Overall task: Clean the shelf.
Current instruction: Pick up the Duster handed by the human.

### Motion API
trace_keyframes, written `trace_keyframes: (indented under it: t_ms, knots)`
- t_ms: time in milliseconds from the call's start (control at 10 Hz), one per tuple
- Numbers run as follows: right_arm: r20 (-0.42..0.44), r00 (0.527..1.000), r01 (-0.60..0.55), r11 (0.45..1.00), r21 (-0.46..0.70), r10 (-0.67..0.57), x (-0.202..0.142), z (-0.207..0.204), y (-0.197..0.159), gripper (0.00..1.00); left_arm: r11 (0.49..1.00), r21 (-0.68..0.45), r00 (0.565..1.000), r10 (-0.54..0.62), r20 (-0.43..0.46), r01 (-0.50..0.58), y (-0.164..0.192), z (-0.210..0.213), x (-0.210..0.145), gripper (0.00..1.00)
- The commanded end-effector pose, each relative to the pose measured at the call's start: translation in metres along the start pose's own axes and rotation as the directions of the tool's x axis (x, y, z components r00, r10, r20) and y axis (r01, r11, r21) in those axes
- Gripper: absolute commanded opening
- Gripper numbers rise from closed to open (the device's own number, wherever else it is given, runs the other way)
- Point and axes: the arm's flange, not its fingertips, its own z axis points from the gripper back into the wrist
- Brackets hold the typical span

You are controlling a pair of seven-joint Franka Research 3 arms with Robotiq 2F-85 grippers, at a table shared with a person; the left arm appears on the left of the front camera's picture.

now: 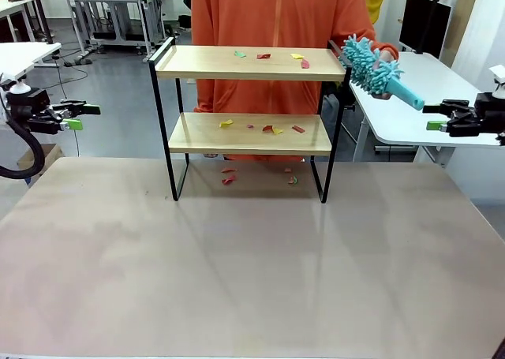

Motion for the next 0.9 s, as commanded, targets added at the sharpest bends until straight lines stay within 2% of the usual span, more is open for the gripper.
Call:
trace_keyframes:
  t_ms: [0, 100, 200, 400, 500, 700, 800]
  knots:
    - [-0.13, 0.987, 0.082, 0.994, -0.077, -0.092, 0.051, 0.007, 0.014, 1.0, 1.0, -0.005, 1.0, 0.001, -0.003, -0.001, -0.001, -0.001, 0.001, 1.0]
    - [-0.194, 0.974, 0.096, 0.987, -0.127, -0.12, 0.082, 0.009, 0.024, 1.0, 1.0, -0.005, 1.0, 0.001, -0.003, -0.001, -0.001, -0.001, 0.001, 1.0]
    - [-0.217, 0.971, 0.067, 0.987, -0.144, -0.098, 0.111, 0.005, 0.03, 1.0, 1.0, -0.005, 1.0, 0.001, -0.003, -0.001, -0.001, -0.001, 0.001, 1.0]
    - [-0.339, 0.915, 0.108, 0.942, -0.317, -0.218, 0.162, -0.015, 0.049, 1.0, 1.0, -0.005, 1.0, 0.001, -0.003, -0.001, -0.001, -0.001, 0.001, 1.0]
    - [-0.388, 0.887, 0.058, 0.896, -0.441, -0.249, 0.187, -0.025, 0.065, 1.0, 1.0, -0.005, 1.0, 0.001, -0.003, -0.001, -0.001, -0.001, 0.001, 1.0]
    - [-0.374, 0.853, 0.067, 0.788, -0.612, -0.363, 0.233, -0.054, 0.097, 1.0, 1.0, -0.005, 1.0, 0.001, -0.003, -0.001, -0.001, -0.001, 0.001, 1.0]
    - [-0.367, 0.829, 0.067, 0.726, -0.685, -0.423, 0.244, -0.065, 0.11, 1.0, 1.0, -0.005, 1.0, 0.001, -0.003, -0.001, -0.001, -0.001, 0.001, 1.0]
